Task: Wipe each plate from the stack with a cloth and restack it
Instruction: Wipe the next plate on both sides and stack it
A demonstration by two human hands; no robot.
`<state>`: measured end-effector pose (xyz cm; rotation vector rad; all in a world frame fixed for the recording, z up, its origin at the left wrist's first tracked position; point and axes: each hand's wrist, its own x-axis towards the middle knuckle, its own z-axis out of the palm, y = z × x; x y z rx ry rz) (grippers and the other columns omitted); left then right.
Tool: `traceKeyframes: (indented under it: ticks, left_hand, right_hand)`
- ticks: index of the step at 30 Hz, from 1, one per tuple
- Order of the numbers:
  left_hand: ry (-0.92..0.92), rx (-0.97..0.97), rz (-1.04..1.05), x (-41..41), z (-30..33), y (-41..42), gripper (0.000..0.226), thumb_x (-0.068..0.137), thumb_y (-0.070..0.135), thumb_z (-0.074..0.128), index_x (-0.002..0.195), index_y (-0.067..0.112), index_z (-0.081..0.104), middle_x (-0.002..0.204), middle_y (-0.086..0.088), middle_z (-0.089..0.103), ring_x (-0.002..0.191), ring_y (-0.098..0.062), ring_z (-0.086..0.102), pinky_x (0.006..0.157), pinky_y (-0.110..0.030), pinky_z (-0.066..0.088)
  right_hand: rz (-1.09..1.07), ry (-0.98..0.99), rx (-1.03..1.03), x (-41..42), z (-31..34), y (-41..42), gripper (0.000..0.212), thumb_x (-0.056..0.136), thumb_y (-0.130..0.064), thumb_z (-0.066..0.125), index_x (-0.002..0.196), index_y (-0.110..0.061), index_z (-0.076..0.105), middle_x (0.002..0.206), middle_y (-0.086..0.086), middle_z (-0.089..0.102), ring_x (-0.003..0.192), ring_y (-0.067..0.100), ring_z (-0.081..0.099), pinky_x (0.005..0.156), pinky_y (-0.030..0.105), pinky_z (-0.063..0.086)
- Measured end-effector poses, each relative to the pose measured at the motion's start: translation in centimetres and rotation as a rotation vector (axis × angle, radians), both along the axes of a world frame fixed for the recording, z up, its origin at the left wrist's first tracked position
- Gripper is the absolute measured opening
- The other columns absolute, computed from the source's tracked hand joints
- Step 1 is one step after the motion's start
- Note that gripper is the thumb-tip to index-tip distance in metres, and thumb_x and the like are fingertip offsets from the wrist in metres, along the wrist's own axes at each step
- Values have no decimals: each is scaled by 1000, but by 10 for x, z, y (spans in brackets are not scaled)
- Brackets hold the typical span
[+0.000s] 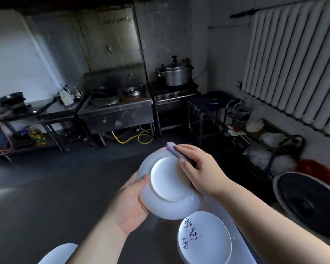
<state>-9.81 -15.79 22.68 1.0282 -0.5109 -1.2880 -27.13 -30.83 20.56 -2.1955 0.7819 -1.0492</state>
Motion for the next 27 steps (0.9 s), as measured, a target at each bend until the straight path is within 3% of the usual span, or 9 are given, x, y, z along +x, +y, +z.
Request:
traceKeyframes:
  ticks: [4,7,11,13,16,18,21,24,27]
  left_hand:
    - [85,-85,159,-6,-9,-5,45,100,17,49,145,15,57,138,-15,67,123,-32,68,97,-50,59]
    - [149,-93,215,-14,-14,-8,42,104,17,46,145,16,56,138,-16,67,125,-36,66,95,-55,59]
    - [218,-106,230,-30,-10,-18,44,101,16,48,144,19,57,136,-14,69,122,-34,69,82,-49,64]
    - [233,-113,246,-36,-8,-26,42,103,16,47,144,20,56,137,-15,68,122,-35,68,86,-52,62]
    - [247,-51,296,-45,-10,-38,34,109,21,45,141,21,54,135,-20,67,125,-42,65,106,-65,49]
    - [248,17,302,-52,-16,-42,29,110,24,46,138,22,54,132,-21,69,119,-42,68,104,-64,50]
    - [262,27,267,-59,-22,-41,31,112,23,43,140,20,54,130,-21,70,114,-41,71,92,-55,57]
    - [225,-30,190,-60,-29,-38,37,111,19,38,145,19,53,134,-18,69,121,-39,68,85,-53,61]
    - [160,-21,105,-59,-47,-31,40,108,16,40,144,24,57,137,-11,68,123,-33,68,81,-50,62]
  right_hand:
    - [-106,-85,53,0,-42,70,68,105,-53,36,165,-27,18,169,-30,7,158,-2,9,126,18,12]
    - [-120,69,27,6,-59,97,83,104,-66,24,165,-20,-8,171,-20,-22,161,11,-13,129,29,0]
    - [-273,72,-38,14,-36,39,71,107,-53,23,166,-14,22,171,-9,15,159,17,14,129,36,15]
    - [-314,49,1,14,-29,28,71,106,-52,18,166,-15,24,171,-4,23,159,18,17,130,36,16]
    - [-320,84,-126,19,-43,61,68,109,-44,18,164,-5,20,171,14,19,159,35,10,130,49,13]
    - [-245,150,-250,18,-62,87,69,110,-47,15,165,-5,18,173,18,12,160,45,1,128,59,12]
    - [-239,128,-298,7,-72,78,66,111,-47,18,161,-7,32,173,9,17,160,42,7,130,50,1]
    - [-341,57,-89,-11,-60,45,64,109,-50,23,160,-13,39,165,1,35,155,27,27,129,39,15]
    - [-361,68,282,-41,-50,12,48,105,-52,39,149,-35,51,131,-18,62,124,6,56,107,32,46]
